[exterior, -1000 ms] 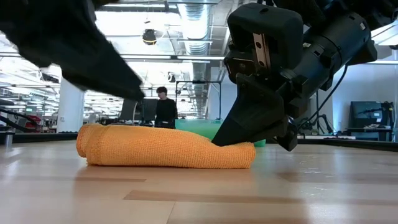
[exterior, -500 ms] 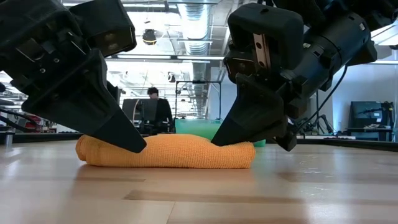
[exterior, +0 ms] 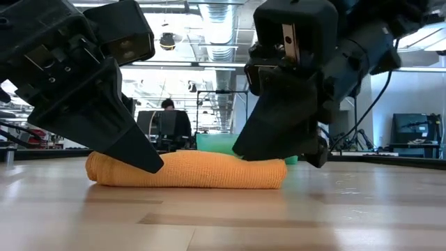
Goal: Roll microfiber towels into tight, uniform cylinder then place into a basket
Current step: Roll the yellow microfiber towel
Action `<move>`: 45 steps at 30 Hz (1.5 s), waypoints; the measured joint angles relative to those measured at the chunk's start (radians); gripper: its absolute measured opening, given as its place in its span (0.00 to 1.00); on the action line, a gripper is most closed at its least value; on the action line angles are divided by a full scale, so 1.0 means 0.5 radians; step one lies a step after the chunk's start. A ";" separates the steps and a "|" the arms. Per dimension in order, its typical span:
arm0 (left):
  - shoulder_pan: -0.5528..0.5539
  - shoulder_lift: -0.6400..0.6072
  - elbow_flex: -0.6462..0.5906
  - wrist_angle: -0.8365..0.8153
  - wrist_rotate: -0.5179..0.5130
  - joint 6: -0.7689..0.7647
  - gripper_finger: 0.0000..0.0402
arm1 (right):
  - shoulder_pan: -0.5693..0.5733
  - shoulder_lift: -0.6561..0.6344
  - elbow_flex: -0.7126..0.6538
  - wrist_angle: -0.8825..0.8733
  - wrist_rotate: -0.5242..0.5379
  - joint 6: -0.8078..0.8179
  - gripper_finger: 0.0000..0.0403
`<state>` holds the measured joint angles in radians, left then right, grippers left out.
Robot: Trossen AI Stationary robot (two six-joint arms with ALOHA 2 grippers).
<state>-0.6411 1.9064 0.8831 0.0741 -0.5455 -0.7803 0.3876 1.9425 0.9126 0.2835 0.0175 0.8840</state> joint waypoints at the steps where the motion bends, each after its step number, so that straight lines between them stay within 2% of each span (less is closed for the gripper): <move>1: 0.000 0.000 0.000 -0.001 0.006 0.000 0.54 | -0.019 -0.020 -0.002 -0.011 -0.054 -0.021 0.33; 5: 0.000 0.002 -0.003 -0.005 0.007 -0.001 0.54 | -0.064 -0.187 -0.013 -0.155 -0.108 -0.199 0.36; 8: 0.000 0.003 -0.003 -0.008 0.009 -0.001 0.54 | -0.096 -0.395 -0.013 -0.399 -0.065 -0.313 0.37; 13: 0.000 0.003 -0.004 -0.009 0.016 -0.002 0.54 | -0.058 -0.728 -0.013 -0.864 0.281 -0.450 0.37; 17: 0.000 0.004 -0.005 -0.009 0.018 -0.002 0.54 | 0.091 -0.864 -0.167 -0.813 0.564 -0.434 0.35; 23: 0.000 0.005 -0.006 -0.006 0.020 -0.003 0.54 | 0.211 -0.752 -0.434 -0.171 0.689 -0.263 0.33; 28: 0.002 0.005 -0.007 -0.001 0.021 -0.004 0.54 | 0.171 -0.528 -0.390 0.227 0.699 -0.593 0.36; 38: 0.003 0.005 -0.008 -0.003 0.027 -0.005 0.54 | -0.016 -0.136 -0.008 0.169 0.387 -0.893 0.60; 45: 0.003 0.005 -0.008 -0.003 0.027 -0.005 0.54 | -0.151 0.027 0.126 -0.046 0.091 -0.763 0.63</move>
<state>-0.6395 1.9087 0.8791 0.0727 -0.5320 -0.7826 0.3122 1.9562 0.9754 0.2604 0.0628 0.5024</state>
